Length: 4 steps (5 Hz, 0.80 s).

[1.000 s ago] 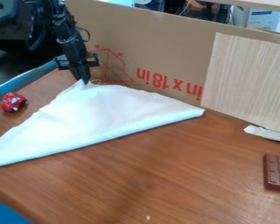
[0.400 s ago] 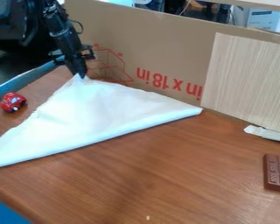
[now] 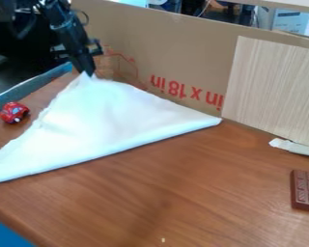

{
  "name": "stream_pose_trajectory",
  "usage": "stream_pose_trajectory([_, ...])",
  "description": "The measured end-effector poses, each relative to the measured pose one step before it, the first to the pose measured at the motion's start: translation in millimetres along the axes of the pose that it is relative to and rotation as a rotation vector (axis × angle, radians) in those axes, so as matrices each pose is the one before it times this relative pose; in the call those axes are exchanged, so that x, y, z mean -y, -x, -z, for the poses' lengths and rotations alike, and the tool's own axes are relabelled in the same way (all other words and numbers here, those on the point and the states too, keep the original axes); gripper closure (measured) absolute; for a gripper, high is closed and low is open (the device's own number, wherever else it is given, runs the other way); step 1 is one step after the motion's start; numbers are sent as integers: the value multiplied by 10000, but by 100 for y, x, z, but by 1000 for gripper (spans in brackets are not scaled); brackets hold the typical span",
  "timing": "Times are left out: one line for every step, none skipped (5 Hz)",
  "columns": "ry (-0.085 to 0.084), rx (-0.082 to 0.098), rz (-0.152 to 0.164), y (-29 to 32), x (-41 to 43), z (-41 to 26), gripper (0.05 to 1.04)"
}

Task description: Unfold the cloth from top right to bottom left

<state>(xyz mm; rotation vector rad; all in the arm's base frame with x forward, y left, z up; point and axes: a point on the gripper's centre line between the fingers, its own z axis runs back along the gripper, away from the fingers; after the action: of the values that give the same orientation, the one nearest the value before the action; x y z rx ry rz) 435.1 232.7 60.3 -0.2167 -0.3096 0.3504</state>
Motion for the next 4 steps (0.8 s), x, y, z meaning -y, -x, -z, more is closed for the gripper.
stream_pose_trajectory([-118, -49, -175, 179, -258, 271, 867])
stream_pose_trajectory([-37, -1, -19, 208, -139, 372, 617])
stream_pose_trajectory([-31, 43, -9, -56, -116, -21, 316])
stream_pose_trajectory([43, 10, 54, -11, 126, 54, 93])
